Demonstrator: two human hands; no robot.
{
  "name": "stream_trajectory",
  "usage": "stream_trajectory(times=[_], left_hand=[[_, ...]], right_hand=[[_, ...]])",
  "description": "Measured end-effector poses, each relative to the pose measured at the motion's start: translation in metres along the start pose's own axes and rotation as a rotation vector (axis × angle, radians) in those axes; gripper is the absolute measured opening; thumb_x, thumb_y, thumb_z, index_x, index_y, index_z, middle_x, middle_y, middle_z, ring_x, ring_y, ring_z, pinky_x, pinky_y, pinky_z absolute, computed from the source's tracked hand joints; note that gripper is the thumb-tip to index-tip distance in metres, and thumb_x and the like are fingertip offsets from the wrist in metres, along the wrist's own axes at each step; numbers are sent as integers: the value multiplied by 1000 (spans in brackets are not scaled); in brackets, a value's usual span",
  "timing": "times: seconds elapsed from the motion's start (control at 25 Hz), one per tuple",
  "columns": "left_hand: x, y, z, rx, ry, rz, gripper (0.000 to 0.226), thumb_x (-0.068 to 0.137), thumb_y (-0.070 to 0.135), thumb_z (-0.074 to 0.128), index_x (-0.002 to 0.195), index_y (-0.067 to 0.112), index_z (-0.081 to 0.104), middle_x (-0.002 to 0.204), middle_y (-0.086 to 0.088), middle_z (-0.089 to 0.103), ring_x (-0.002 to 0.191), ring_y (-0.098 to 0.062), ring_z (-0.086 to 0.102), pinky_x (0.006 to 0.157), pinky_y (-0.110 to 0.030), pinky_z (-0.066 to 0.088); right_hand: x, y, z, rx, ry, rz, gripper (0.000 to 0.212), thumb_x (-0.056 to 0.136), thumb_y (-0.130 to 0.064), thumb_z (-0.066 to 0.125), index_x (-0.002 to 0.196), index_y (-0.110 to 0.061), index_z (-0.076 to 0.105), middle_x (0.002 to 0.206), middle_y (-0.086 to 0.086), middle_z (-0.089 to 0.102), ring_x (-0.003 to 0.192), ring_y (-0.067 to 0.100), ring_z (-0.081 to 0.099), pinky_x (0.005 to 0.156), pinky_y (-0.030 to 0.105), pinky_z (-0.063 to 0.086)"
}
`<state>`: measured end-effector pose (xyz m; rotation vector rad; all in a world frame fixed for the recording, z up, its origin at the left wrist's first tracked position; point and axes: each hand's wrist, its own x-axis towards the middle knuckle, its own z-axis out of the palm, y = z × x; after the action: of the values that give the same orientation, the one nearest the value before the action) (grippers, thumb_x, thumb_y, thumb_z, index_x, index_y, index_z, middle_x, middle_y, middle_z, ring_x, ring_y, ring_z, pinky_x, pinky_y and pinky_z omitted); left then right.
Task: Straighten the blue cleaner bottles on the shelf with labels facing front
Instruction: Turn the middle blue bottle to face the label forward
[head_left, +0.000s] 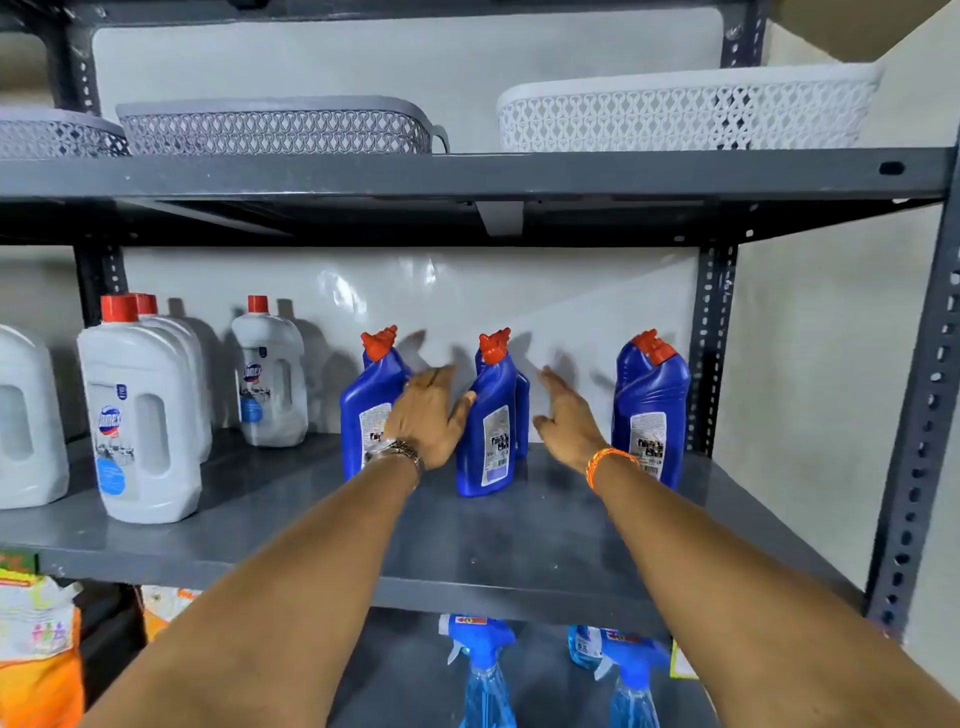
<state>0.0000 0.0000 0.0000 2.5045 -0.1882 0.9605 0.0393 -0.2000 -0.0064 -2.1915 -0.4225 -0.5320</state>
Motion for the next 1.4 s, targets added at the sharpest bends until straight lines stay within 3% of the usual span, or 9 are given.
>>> stream_trajectory(times=[0.12,0.28,0.52,0.68,0.84,0.92,1.04,1.2,1.4], left_hand=[[8,8,14,-287,-120,-210,53,90,50,64,122,8,65,118,-14,72,112,-34,68,98,-45,54],[15,3,22,-419,-123,-265,46,83,43,76,109,7,70,99,-14,77,96,-32,73,89,-45,59],[39,-6,4,-537,-125,-204,29,87,43,72,89,15,69,89,-8,77,86,-29,75,83,-47,61],[59,12,-9,-670,-96,-199,35,92,43,65,110,14,65,108,-9,75,103,-37,72,90,-47,59],[61,47,-13,-734,-118,-365,77,61,74,73,121,32,50,113,-1,65,102,-27,66,87,-42,57],[64,50,-14,-803,4,-345,58,73,55,77,113,22,49,99,-2,68,86,-23,69,71,-32,55],[66,35,-20,-980,-69,-240,39,91,28,71,117,1,58,104,-15,74,87,-29,73,74,-36,61],[51,19,-8,-1025,-229,-232,37,92,21,70,127,9,64,109,-11,75,86,-18,72,60,-20,58],[41,1,21,-1026,-260,-317,43,90,16,71,132,6,62,124,-22,71,100,-29,69,73,-32,58]], right_hand=[[12,2,12,397,-193,135,61,82,27,48,132,-4,57,123,10,68,127,34,59,96,38,54],[19,18,29,611,-441,248,57,89,23,54,143,5,49,122,16,69,119,27,59,106,39,48],[29,10,16,727,-440,159,43,93,1,65,135,-8,58,116,3,73,124,32,66,95,46,57],[24,-17,4,774,-341,181,29,93,-10,68,118,-22,59,106,-4,74,97,21,76,70,55,61],[2,-43,23,467,5,64,66,66,-4,87,115,-20,46,111,1,63,99,21,69,85,48,63],[-4,-42,25,479,-79,17,85,57,2,90,119,-24,39,124,3,57,104,20,66,83,46,64],[7,-34,6,653,-234,111,82,67,11,85,125,-21,37,127,8,62,104,24,71,68,44,64],[18,-18,7,474,-237,159,59,65,8,89,114,-15,66,120,16,75,112,33,72,92,47,62],[9,4,33,416,-207,269,76,57,6,94,126,-3,65,119,16,75,112,32,72,97,52,59]])
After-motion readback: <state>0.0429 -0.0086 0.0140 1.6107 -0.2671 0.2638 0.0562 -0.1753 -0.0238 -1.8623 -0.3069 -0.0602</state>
